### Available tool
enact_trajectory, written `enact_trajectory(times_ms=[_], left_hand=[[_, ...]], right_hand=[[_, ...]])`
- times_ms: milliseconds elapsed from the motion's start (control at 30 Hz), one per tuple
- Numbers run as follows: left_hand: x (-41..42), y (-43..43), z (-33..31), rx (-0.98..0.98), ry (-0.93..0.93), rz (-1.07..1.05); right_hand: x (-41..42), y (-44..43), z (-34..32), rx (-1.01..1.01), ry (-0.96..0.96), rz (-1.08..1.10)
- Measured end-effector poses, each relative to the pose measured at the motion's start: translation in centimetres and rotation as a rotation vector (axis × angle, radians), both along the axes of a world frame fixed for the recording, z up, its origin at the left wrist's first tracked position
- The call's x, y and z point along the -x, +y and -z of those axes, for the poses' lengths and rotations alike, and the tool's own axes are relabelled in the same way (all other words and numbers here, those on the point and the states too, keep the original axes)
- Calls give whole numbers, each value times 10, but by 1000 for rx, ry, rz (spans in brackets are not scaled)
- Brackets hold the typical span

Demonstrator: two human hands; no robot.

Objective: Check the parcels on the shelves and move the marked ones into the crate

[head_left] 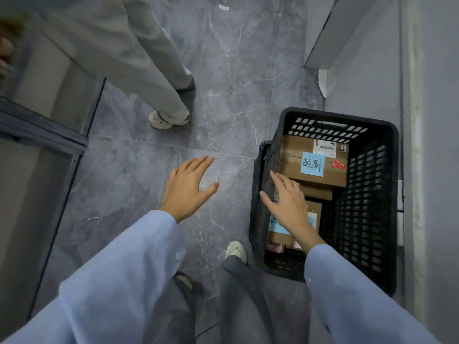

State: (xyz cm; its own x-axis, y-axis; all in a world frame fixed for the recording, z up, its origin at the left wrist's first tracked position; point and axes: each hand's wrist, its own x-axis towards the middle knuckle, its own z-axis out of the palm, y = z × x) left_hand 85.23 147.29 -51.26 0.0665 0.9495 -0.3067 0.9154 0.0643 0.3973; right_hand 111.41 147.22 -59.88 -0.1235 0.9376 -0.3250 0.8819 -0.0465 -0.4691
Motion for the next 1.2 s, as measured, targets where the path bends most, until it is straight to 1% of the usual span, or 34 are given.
enact_trajectory(times_ms=[200, 400, 567, 733, 967, 1067, 1200], left_hand=[[101, -32, -44, -49, 65, -242], [228, -105, -99, -134, 167, -571], [330, -194, -155, -206, 248, -825], [421, -292, -211, -260, 340, -1042], [531, -403, -282, -357, 424, -1258], [569, -432, -305, -386, 455, -1312], [612, -453, -329, -420, 543, -1361]], right_hand=[[110, 40, -51, -30, -53, -325], [262, 48, -112, -104, -26, -627], [411, 21, -179, -186, 63, -839], [557, -38, -242, -274, 157, -1056], [726, -125, -332, -392, 229, -1264], [779, -149, -365, -448, 300, -1289], [832, -164, -394, -474, 321, -1288]])
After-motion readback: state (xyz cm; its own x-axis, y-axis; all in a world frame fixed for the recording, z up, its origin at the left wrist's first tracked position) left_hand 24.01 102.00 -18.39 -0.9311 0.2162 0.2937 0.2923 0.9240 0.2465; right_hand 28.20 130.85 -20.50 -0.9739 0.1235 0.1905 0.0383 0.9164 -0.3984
